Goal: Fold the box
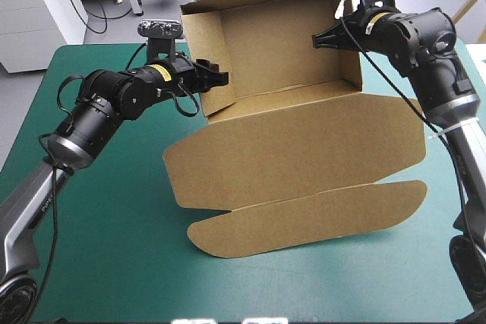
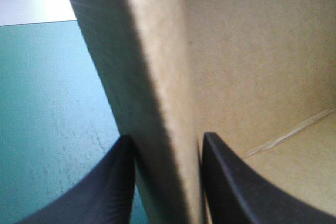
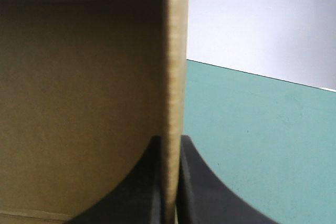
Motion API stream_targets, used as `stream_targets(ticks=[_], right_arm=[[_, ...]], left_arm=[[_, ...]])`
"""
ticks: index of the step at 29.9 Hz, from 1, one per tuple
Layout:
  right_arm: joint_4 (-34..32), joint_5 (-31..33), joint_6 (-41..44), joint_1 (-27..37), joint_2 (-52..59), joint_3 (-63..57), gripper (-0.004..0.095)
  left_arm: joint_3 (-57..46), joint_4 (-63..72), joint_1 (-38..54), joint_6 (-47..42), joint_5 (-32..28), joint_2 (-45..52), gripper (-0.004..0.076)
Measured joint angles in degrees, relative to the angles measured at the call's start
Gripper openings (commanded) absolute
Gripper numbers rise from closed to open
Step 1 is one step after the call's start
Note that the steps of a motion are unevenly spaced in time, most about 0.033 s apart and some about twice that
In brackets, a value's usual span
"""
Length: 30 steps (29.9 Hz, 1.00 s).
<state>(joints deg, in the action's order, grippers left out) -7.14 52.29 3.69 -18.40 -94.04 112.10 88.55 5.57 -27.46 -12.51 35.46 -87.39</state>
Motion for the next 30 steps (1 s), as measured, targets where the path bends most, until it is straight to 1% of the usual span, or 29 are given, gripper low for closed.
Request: stream_targets(ticks=[3,4,6,10,15,19,24,27,30], right_arm=[[-0.29,0.45,0.8,-0.01,0.0,0.0,-0.0012],[-0.29,0.73,1.07,-0.01,0.0,0.0,-0.0012],[-0.29,1.38,1.55,-0.01,0.11,0.0,-0.0014],[-0.23,2.98,2.01,-0.01,0.09,0.0,-0.0014],[0.75,5.73,2.4,-0.01,-0.31,0.0,-0.0014],[2.66,9.58,2.34,-0.01,-2.71,0.0,-0.0014],[6.03,14.77,1.03,-0.01,-8.53,0.0,-0.0014],[7.76,16.45,0.35,-0.01,-11.87,0.0,-0.0014],[9.47,16.85,-0.17,-0.01,-14.72,0.0,-0.0014]], left_arm=[[0.0,-0.85,-0.18,-0.46,0.0,-0.12,0.0037],[0.0,-1.26,-0.18,-0.83,0.0,-0.16,0.0014],[0.0,-1.99,-0.18,-1.4,0.0,-0.32,-0.0004],[0.0,-2.62,-0.18,-2.16,0.57,-0.83,-0.0004],[0.0,-3.82,-0.13,-2.49,3.52,-1.26,-0.0004],[0.13,-5.57,-0.13,-2.81,7.86,-2.76,-0.0004],[0.13,-7.48,-0.13,-2.97,14.4,-5.83,-0.0004],[0.13,-9.36,-0.13,-3.04,17.24,-7.79,-0.0004],[0.13,-11.07,-0.19,-3.04,19.54,-9.63,-0.0004]])
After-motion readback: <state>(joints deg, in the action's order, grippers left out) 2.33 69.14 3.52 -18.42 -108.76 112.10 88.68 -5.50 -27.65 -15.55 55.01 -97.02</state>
